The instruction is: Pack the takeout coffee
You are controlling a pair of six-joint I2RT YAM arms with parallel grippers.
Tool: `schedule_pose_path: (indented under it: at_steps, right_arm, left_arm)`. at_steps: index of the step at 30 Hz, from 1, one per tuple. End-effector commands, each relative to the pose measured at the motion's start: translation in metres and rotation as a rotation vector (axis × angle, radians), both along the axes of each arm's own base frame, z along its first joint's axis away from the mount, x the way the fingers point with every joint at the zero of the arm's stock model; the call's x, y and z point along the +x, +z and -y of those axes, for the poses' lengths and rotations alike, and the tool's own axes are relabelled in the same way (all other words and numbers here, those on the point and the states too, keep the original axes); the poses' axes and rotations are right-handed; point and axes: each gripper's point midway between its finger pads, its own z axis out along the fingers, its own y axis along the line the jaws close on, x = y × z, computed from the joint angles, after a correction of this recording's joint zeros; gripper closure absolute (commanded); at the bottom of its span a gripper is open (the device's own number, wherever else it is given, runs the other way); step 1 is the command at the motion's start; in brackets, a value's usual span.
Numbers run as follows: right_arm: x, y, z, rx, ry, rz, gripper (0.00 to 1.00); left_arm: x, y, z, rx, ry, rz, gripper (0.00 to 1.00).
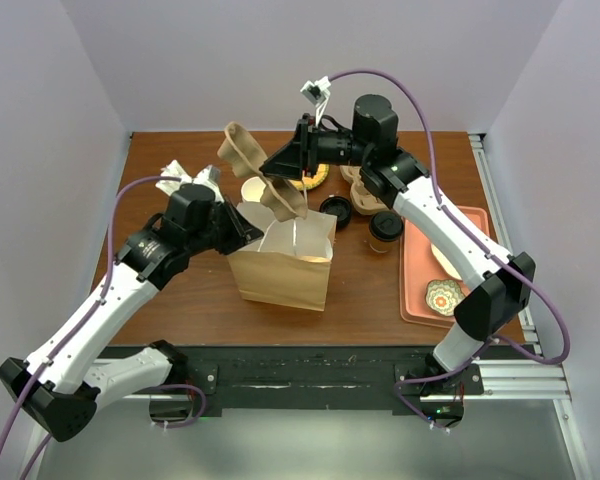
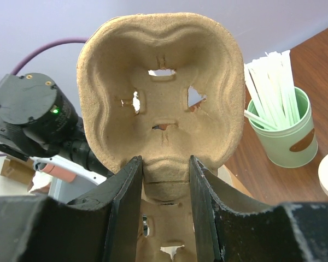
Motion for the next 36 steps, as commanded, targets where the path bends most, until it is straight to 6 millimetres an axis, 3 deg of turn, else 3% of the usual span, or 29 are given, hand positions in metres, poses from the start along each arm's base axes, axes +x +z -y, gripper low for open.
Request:
schedule_pose_path:
  at_steps: [1,5,15,18,23,29,36]
  right_arm:
    - [-0.008,0.024,0.006,0.043,-0.009,0.065,0.79]
    - [-0.009,0.023,0.006,0.042,-0.009,0.063,0.79]
    - [-0.006,0.019,0.009,0.033,-0.015,0.057,0.79]
    - [-0.006,0.018,0.010,0.032,-0.015,0.059,0.79]
    - [-0.006,0.020,0.011,0.034,-0.017,0.060,0.79]
    - [-0.006,0.023,0.015,0.035,-0.015,0.069,0.79]
    - [-0.008,0.023,0.016,0.037,-0.012,0.069,0.79]
  left_arm:
    - [0.003,0.008,0.009,-0.063,-0.016,0.031,1.00]
    - [0.002,0.020,0.021,-0.123,-0.064,0.062,1.00]
    - [-0.007,0.065,0.024,-0.226,-0.120,0.215,1.00]
    - [-0.012,0.069,0.029,-0.252,-0.157,0.238,1.00]
    - [-0.014,0.056,0.026,-0.229,-0.156,0.215,1.00]
    - [-0.002,0.025,-0.003,-0.075,0.010,0.113,1.00]
    - [0.002,0.027,0.011,-0.130,-0.020,0.104,1.00]
